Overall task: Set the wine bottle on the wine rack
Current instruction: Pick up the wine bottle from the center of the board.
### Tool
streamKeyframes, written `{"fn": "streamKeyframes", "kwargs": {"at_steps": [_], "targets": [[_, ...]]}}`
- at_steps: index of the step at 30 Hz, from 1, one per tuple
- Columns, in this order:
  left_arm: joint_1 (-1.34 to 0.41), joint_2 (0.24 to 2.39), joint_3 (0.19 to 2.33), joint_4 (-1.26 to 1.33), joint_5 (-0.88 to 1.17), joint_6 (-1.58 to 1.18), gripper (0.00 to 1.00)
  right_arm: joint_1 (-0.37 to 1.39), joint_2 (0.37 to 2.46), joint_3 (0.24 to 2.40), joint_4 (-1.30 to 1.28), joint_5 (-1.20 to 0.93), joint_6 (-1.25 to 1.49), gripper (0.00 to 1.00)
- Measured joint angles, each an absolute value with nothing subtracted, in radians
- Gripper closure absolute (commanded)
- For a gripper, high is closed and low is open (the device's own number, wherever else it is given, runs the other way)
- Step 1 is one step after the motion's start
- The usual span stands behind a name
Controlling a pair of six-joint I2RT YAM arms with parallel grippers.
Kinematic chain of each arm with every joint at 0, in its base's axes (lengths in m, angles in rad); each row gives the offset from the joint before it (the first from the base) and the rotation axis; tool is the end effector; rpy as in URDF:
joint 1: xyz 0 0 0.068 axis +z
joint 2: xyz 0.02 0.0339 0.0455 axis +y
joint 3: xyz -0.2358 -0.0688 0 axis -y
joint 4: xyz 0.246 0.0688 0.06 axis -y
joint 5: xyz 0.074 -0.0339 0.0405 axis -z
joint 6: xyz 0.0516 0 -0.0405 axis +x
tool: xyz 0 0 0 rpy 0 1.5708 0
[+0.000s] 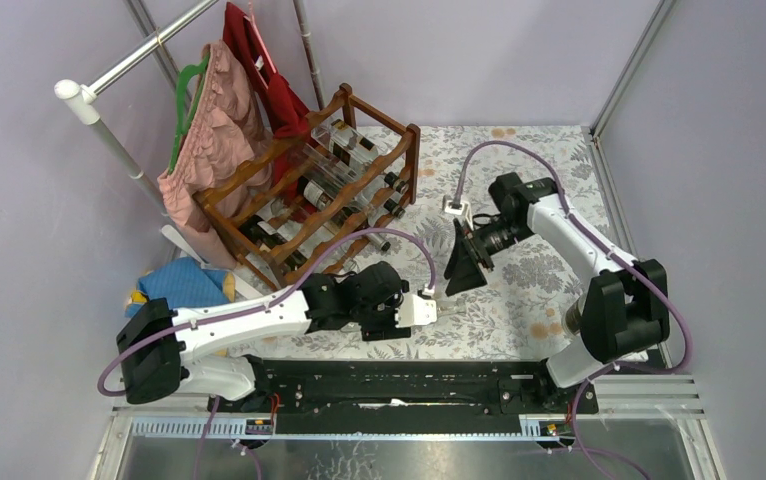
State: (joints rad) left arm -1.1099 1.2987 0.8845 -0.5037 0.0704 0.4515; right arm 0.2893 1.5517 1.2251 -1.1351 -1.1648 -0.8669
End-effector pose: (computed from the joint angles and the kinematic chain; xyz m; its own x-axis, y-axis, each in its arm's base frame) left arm 0.1223 -0.2544 0.1969 0.0802 0.8170 -0.5710 0.9751 0.0543 0.2148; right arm 0.2529 0.1247 0.2333 -0.4576 -0.4503 -0.7667 -0.8613 0.0103 0.5080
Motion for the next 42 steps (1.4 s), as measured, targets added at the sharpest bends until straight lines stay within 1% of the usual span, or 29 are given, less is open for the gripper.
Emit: {"fn": "streamKeyframes", "kwargs": {"at_steps": [2,7,13,22,27,31,33,35,36,37,38,39,42], "targets": [[-1.105,1.302,0.884,-0.518,0.065,0.463,1.0,0.321,1.565,1.225,-1.15,-1.145,-0.863,0.15],[-1.097,1.302,0.884,-0.525,0.064,0.477,1.0,0.416,1.566,1.185,-1.063,-1.062,-0.772,0.15],[-1.09,1.302,0.882,-0.524,0.062,0.482,1.0,0.476,1.603,1.18,-1.024,-1.007,-0.722,0.24],[-1.079,1.301,0.863,-0.525,0.04,0.481,1.0,0.517,1.66,1.18,-1.007,-0.954,-0.698,0.31],[-1.079,1.301,0.861,-0.526,0.037,0.481,1.0,0.53,1.671,1.18,-1.003,-0.949,-0.691,0.41],[-1.076,1.3,0.861,-0.526,0.036,0.481,1.0,0.545,1.691,1.18,-1.004,-0.939,-0.689,0.46],[-1.074,1.3,0.861,-0.53,0.035,0.481,1.0,0.554,1.7,1.18,-1.007,-0.935,-0.689,0.51],[-1.072,1.3,0.861,-0.532,0.033,0.48,1.0,0.562,1.706,1.18,-1.01,-0.934,-0.689,0.63],[-1.072,1.3,0.861,-0.537,0.032,0.481,1.0,0.564,1.707,1.18,-1.012,-0.929,-0.691,0.69],[-1.072,1.3,0.86,-0.54,0.031,0.481,1.0,0.564,1.707,1.18,-1.017,-0.925,-0.693,0.72],[-1.072,1.299,0.858,-0.54,0.029,0.481,1.0,0.564,1.707,1.181,-1.017,-0.925,-0.695,0.72],[-1.072,1.299,0.857,-0.54,0.03,0.481,1.0,0.564,1.707,1.181,-1.019,-0.925,-0.696,0.68],[-1.072,1.299,0.857,-0.54,0.03,0.481,1.0,0.564,1.713,1.185,-1.029,-0.925,-0.699,0.44]]}}
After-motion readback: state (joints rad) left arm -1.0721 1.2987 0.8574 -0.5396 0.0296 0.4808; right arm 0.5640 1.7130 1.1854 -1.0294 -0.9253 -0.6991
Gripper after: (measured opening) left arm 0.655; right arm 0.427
